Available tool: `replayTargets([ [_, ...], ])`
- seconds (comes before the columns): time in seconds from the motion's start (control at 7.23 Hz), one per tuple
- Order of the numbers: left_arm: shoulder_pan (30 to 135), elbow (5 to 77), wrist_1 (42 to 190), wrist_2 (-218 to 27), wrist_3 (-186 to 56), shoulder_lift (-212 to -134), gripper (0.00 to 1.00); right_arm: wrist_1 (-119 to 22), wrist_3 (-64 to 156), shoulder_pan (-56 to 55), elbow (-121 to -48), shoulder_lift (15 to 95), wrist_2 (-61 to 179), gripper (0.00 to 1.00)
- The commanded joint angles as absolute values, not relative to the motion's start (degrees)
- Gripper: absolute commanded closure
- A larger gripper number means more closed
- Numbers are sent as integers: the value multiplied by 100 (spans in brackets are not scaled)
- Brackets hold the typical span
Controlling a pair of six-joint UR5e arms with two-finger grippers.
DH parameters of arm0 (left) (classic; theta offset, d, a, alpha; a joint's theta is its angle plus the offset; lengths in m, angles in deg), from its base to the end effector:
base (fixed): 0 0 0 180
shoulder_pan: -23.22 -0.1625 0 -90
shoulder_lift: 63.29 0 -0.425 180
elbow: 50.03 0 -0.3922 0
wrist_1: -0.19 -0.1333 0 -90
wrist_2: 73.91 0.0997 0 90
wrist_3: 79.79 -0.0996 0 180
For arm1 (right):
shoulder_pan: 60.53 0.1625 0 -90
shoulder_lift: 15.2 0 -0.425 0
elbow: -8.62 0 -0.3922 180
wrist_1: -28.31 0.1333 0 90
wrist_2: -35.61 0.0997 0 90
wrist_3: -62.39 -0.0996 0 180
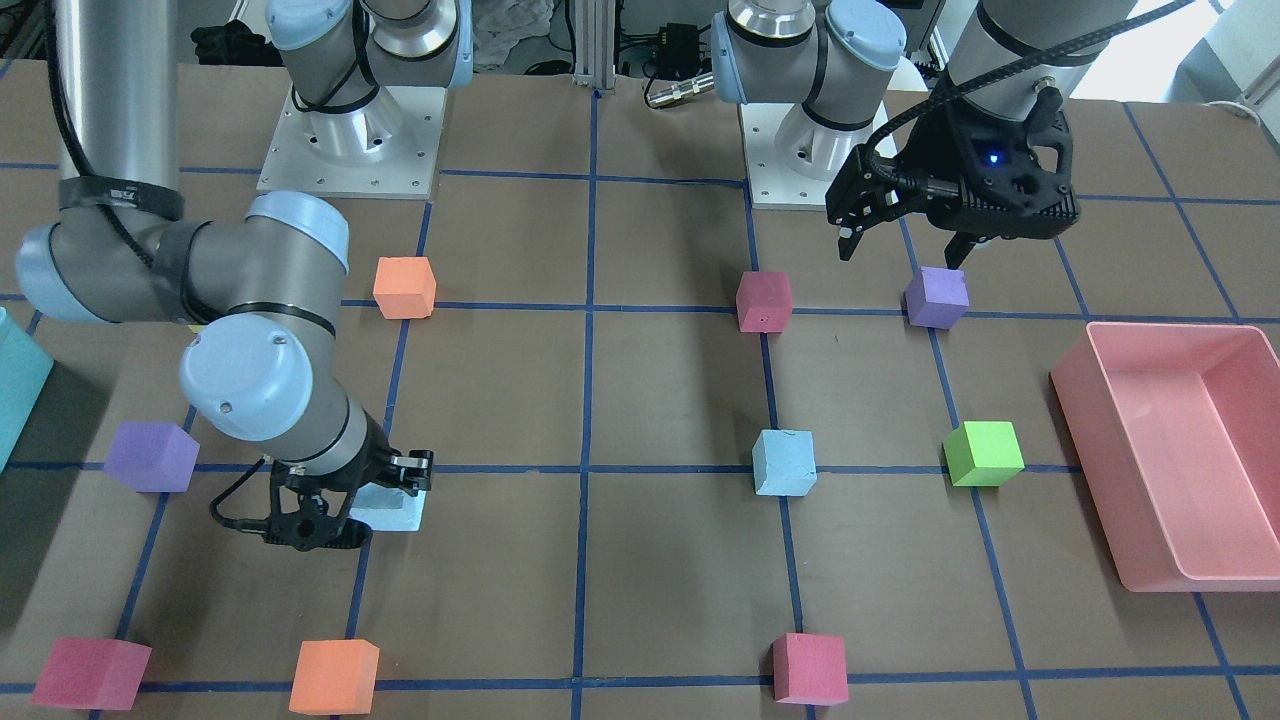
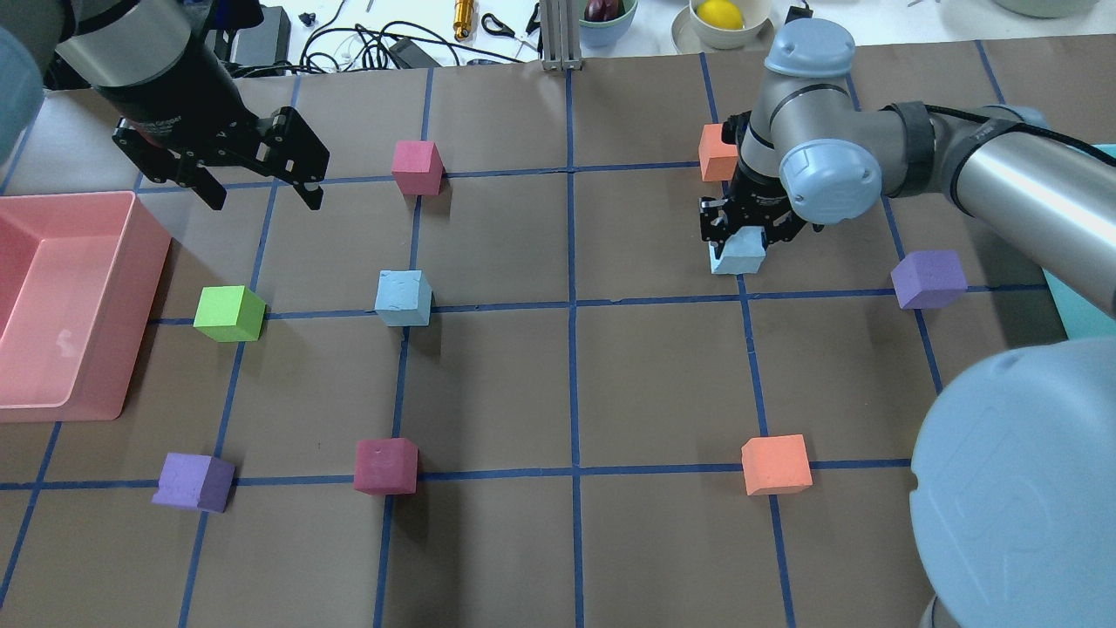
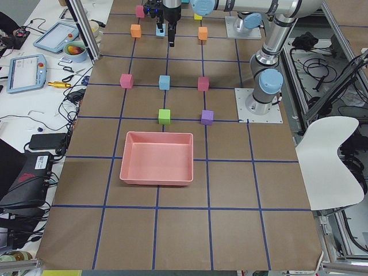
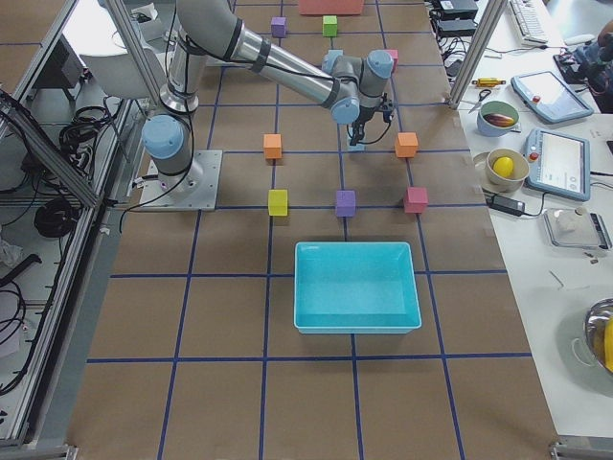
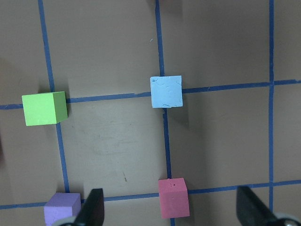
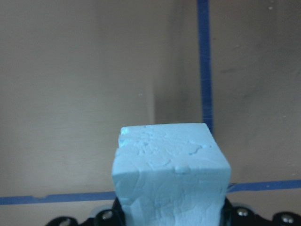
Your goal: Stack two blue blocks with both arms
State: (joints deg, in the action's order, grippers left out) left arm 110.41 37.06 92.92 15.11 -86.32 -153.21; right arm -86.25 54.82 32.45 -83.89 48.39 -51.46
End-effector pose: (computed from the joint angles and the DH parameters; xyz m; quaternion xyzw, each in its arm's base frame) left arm -0.1108 -0.4973 0.5088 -0.0325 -0.9994 0.0030 0.0083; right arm 0.1707 -0.6161 0.2467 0.0410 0.9981 0.0402 0.0219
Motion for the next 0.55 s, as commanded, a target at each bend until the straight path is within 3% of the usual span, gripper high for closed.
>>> replayTargets([
  [0.0,11041,3707,9291,1503,-8611,-15329,0,-8612,4502,3937,-8130,4844,-5061,100],
  [0.41,11041,3707,9308,1512,-8612,-15303,0,-8839,3947,4650,-8059,4528,-5061,100],
])
